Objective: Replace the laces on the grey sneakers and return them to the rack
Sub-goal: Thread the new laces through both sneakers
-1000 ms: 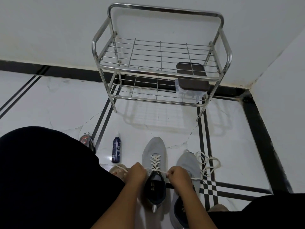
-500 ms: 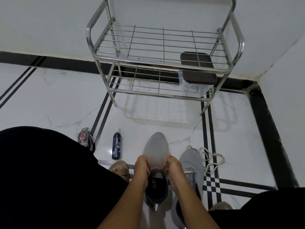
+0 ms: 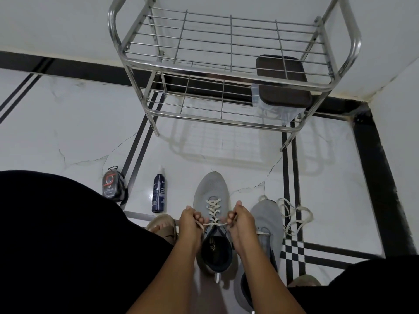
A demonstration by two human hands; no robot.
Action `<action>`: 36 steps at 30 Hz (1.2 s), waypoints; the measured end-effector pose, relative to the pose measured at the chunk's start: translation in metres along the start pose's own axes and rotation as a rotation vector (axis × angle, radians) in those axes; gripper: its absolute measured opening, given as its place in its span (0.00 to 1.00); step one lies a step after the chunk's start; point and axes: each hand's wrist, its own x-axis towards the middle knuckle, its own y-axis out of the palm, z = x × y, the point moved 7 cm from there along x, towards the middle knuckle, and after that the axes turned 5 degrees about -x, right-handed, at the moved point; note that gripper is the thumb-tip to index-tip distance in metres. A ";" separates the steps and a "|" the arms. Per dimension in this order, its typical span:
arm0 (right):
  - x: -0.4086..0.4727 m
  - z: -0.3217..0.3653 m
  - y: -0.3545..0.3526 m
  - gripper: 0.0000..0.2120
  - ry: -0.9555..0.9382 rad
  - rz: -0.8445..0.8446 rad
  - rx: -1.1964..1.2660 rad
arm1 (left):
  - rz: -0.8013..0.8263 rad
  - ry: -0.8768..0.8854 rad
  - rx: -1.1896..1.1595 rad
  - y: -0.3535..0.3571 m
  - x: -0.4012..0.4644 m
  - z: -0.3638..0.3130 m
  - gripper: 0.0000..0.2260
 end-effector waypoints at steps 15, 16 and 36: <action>0.004 -0.015 0.002 0.11 -0.055 0.120 -0.359 | 0.240 0.107 0.814 0.009 -0.004 0.012 0.12; 0.004 -0.017 0.002 0.11 -0.057 0.142 -0.347 | 0.255 0.116 0.803 0.008 -0.005 0.012 0.12; -0.004 -0.014 0.006 0.09 -0.056 0.258 -0.138 | 0.365 0.121 0.552 0.011 -0.028 0.004 0.08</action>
